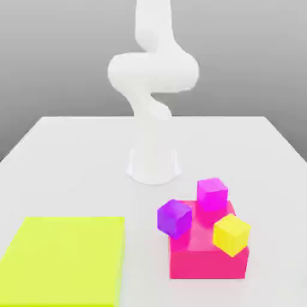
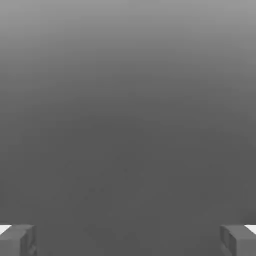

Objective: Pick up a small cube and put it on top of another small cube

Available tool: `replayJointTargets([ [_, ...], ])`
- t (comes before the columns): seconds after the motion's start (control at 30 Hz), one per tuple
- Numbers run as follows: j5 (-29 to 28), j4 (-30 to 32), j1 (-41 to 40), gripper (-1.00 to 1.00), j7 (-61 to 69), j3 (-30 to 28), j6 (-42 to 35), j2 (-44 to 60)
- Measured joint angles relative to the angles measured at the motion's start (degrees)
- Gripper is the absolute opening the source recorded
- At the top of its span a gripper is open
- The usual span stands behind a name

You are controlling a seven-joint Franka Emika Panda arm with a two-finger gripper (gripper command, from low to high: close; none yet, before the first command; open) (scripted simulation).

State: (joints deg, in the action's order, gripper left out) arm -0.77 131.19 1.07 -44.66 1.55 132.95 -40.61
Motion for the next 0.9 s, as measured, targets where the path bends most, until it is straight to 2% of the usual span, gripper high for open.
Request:
replayJointTargets([
  [0.57, -7.2, -4.0, 8.0, 0.0, 6.6, 11.0, 7.9, 35.6],
  [0.9, -12.1, -6.4, 14.9, 0.0, 10.0, 14.5, 12.5, 56.5],
])
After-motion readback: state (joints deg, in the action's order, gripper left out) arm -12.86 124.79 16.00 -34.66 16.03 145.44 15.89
